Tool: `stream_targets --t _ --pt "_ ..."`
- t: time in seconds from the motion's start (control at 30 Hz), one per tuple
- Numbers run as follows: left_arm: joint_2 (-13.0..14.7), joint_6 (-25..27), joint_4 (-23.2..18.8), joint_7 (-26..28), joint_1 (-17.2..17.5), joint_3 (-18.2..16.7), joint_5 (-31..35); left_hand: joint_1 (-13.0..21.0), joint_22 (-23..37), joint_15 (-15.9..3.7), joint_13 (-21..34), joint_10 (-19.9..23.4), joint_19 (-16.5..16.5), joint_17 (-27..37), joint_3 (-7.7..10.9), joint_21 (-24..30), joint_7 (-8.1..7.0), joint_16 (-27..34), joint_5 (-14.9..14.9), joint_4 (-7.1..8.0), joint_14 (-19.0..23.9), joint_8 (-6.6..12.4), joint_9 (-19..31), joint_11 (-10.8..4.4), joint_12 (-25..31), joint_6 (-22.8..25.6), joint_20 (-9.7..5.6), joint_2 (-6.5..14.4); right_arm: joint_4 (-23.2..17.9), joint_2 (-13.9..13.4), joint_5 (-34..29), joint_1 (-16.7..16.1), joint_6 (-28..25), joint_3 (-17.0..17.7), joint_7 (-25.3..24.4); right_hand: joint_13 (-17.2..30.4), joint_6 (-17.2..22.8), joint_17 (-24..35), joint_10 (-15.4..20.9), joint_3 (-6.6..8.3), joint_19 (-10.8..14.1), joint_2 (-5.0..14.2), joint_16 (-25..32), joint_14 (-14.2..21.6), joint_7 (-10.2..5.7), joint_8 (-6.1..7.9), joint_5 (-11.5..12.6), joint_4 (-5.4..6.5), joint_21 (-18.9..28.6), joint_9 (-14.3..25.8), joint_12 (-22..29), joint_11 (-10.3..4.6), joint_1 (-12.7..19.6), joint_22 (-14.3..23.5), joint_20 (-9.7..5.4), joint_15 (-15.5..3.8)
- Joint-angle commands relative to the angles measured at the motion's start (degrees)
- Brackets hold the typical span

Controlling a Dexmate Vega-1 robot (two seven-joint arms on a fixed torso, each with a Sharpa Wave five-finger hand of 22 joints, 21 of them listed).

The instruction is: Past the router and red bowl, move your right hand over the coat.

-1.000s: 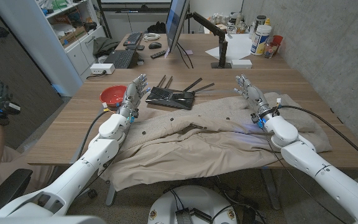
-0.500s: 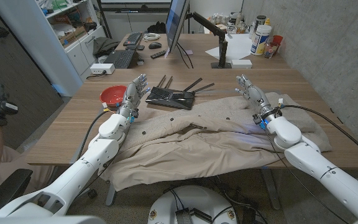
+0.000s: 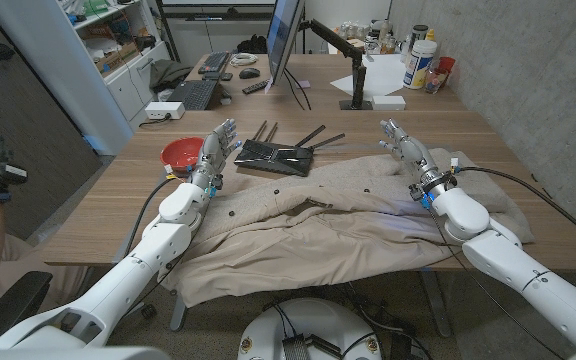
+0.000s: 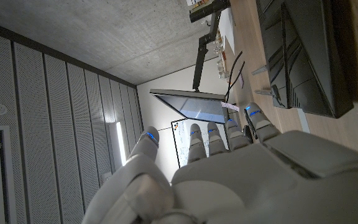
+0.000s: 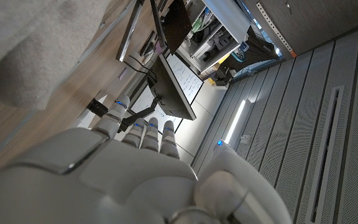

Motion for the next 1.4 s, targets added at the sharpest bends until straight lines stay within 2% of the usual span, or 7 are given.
stream_targets --t 0.03,0.07,0.13,0.17,0.53,0.67,1.4 --pt "-0.02 -0.01 0.06 0.05 0.01 -0.02 0.04 -0.35 0.16 0.47 -0.06 -0.15 0.35 0.15 0.43 -0.09 -0.2 0.29 0.19 -0.07 -0.22 0.35 0.06 0.32 0.5 0.49 -0.07 -0.07 -1.93 -1.48 -2.02 -1.24 -0.94 0.6 -0.88 0.23 0.46 -0.02 0.55 -0.05 -0.35 -0.58 0.26 -0.47 -0.32 -0.03 0.44 -0.36 0.09 0.24 0.14 0.02 -0.08 0.1 0.02 0.18" --pt "-0.01 0.01 0.06 0.06 0.01 -0.01 0.06 -0.36 0.16 0.44 -0.07 -0.14 0.37 0.15 0.44 -0.13 -0.19 0.28 0.19 -0.07 -0.24 0.35 0.06 0.27 0.51 0.5 -0.08 -0.07 -3.21 -2.49 -3.43 -1.91 -1.72 0.88 -1.67 0.23 0.49 -0.02 0.51 -0.05 -0.41 -0.59 0.22 -0.57 -0.3 -0.02 0.44 -0.37 0.08 0.24 0.12 -0.04 -0.08 0.1 0.02 0.12" --pt "-0.01 0.01 0.06 0.07 0.01 -0.01 0.06 -0.36 0.16 0.44 -0.09 -0.1 0.38 0.15 0.45 -0.17 -0.19 0.28 0.2 -0.08 -0.26 0.35 0.06 0.32 0.53 0.51 -0.07 -0.07 -3.33 -2.5 -3.52 -1.96 -1.92 0.93 -1.76 0.23 0.47 -0.04 0.39 -0.06 -0.46 -0.62 0.2 -0.66 -0.28 -0.03 0.43 -0.39 0.08 0.25 0.07 -0.07 -0.08 0.1 0.0 0.16" --pt "0.01 0.04 0.05 0.05 0.01 0.0 0.06 -0.36 0.16 0.43 -0.09 -0.09 0.36 0.15 0.45 -0.19 -0.19 0.27 0.2 -0.08 -0.26 0.35 0.06 0.32 0.53 0.51 -0.05 -0.07 -4.52 -3.63 -5.12 -2.56 -2.53 1.28 -2.47 0.23 0.45 -0.05 0.35 -0.07 -0.51 -0.63 0.17 -0.73 -0.26 -0.04 0.43 -0.4 0.06 0.25 0.05 -0.07 -0.08 0.1 -0.01 0.19" --pt "-0.01 0.31 0.15 0.19 -0.14 0.17 0.25 -0.4 0.17 0.45 -0.16 -0.23 0.46 0.14 0.49 -0.4 -0.16 0.27 0.2 -0.11 -0.26 0.34 0.06 0.34 0.5 0.54 -0.07 -0.07 -6.62 -5.19 -8.06 -3.84 -3.88 2.24 -3.98 0.23 0.46 -0.11 -0.06 -0.18 -1.18 -0.87 0.01 -1.35 -0.29 -0.07 0.39 -0.52 -0.08 0.25 -0.11 -0.05 -0.12 0.09 0.02 0.12" --pt "-0.04 0.37 0.27 0.18 -0.23 0.29 0.36 -0.42 0.17 0.48 -0.19 -0.22 0.48 0.14 0.5 -0.47 -0.19 0.27 0.19 -0.11 -0.27 0.34 0.06 0.27 0.51 0.56 -0.08 -0.07 -8.55 -6.68 -12.09 -4.81 -5.14 2.65 -5.88 0.22 0.41 -0.13 -0.23 -0.21 -1.36 -0.93 0.0 -1.45 -0.32 -0.09 0.38 -0.55 -0.11 0.25 -0.17 -0.09 -0.14 0.09 0.03 0.08" --pt "-0.06 0.26 0.28 0.15 -0.17 0.16 0.2 -0.5 0.18 0.44 -0.34 -0.18 0.64 0.13 0.58 -0.95 -0.2 0.27 0.19 -0.17 -0.26 0.28 0.06 0.11 0.57 0.49 -0.13 -0.09 -12.53 -8.62 -20.5 -6.89 -7.38 3.23 -8.48 0.21 0.13 -0.31 -2.01 -0.21 -2.44 -1.2 -0.29 -2.82 -0.66 -0.22 0.36 -1.04 -0.2 0.25 -0.7 -0.72 0.22 0.07 0.07 -0.05"
